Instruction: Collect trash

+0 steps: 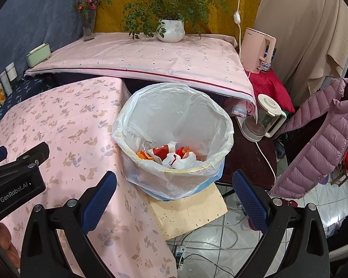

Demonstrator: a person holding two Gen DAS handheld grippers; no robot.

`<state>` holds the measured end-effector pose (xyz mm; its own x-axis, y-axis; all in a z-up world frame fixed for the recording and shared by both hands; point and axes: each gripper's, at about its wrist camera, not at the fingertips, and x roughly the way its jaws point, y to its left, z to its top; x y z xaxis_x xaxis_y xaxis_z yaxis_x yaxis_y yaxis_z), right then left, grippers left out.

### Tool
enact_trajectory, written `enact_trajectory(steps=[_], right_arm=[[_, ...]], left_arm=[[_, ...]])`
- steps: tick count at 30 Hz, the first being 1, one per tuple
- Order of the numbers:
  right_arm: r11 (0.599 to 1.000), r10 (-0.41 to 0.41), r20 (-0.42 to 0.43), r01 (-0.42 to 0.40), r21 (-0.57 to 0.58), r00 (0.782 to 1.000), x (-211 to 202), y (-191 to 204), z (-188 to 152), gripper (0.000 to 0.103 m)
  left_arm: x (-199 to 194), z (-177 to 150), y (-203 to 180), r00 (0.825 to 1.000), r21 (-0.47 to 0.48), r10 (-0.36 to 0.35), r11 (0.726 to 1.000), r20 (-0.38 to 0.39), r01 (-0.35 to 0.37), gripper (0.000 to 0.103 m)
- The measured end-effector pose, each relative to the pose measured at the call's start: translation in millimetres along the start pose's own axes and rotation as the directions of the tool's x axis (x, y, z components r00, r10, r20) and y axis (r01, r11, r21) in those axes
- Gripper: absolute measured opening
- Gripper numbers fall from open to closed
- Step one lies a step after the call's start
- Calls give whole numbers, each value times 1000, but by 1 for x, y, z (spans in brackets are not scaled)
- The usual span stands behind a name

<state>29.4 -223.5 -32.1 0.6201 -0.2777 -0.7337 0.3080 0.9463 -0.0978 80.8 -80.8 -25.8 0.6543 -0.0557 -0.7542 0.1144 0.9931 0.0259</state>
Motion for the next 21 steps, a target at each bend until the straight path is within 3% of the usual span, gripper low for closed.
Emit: enact_trajectory(steps=[21], right_arm=[[1000,-5,0,5,-4,1000,-1,1,-1,96]], left_arm=[[-4,-3,1,1000,1,7,1000,10,-7,94]])
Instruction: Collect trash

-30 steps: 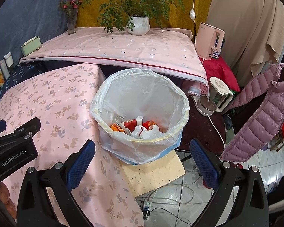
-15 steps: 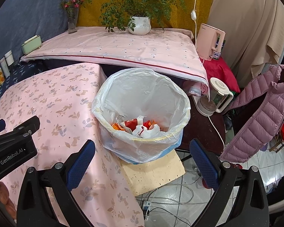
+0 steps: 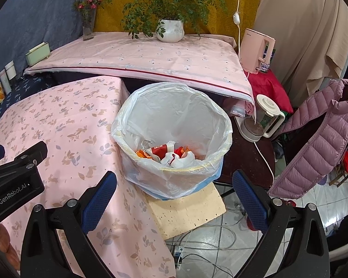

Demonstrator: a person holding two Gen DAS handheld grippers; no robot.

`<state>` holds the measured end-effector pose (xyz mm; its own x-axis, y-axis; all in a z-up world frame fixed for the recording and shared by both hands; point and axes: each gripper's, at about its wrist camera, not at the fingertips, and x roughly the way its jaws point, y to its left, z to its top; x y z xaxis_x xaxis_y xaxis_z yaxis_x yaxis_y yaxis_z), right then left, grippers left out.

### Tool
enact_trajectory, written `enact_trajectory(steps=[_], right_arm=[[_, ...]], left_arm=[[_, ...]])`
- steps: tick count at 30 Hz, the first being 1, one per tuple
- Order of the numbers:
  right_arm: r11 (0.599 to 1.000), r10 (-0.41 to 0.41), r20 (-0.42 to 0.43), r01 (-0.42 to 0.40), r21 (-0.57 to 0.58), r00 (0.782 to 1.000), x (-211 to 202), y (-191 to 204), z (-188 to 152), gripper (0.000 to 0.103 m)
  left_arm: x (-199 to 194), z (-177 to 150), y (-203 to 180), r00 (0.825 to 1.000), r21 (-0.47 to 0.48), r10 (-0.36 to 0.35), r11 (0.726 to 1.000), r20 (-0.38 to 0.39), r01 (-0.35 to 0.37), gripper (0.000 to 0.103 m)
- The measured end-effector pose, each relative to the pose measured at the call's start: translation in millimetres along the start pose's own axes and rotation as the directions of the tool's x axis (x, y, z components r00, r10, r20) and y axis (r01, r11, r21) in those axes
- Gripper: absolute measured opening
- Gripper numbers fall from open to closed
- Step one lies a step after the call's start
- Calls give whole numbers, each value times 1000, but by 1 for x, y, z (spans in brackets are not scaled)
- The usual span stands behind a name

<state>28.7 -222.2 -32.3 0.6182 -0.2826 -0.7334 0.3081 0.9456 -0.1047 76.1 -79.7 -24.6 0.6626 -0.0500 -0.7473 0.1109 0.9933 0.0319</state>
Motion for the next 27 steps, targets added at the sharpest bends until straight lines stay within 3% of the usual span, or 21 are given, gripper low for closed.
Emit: enact_trajectory(steps=[27], right_arm=[[1000,-2,-1,2,0,1000,-1,-1,0,96]], left_arm=[[2,-2,-2,1000,12,1,1000,-5,-1,94]])
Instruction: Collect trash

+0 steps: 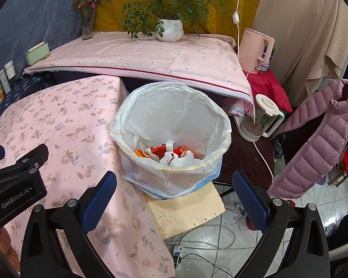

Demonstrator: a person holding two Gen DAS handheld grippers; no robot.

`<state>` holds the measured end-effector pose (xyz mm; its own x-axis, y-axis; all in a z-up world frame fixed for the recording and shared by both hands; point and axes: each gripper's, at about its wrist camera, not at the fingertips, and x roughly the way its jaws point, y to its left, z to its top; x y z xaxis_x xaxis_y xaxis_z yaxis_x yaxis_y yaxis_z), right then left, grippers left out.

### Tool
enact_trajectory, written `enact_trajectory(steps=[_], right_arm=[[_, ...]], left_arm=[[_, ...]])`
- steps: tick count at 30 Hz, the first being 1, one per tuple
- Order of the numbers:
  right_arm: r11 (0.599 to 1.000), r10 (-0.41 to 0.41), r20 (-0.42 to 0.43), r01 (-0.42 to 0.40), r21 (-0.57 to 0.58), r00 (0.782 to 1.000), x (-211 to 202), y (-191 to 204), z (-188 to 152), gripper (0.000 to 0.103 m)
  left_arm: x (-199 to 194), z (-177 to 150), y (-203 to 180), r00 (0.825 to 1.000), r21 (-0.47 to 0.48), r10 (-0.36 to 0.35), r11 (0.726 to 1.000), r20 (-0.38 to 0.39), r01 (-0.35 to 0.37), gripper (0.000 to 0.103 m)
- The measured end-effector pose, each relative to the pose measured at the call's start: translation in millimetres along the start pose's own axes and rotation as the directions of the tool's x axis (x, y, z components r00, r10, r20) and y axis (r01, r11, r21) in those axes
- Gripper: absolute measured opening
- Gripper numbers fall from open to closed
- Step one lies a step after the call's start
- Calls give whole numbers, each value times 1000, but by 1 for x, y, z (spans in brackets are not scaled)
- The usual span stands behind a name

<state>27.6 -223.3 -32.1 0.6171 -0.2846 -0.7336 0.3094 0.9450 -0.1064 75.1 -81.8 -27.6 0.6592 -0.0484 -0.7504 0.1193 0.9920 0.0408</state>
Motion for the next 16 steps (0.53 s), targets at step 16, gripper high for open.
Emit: enact_trajectory(steps=[16], right_arm=[[1000,0,2,0,3,1000,-1,-4,-1,96]], left_arm=[[3,-1,3,1000,2,-11,1000,4,11,94]])
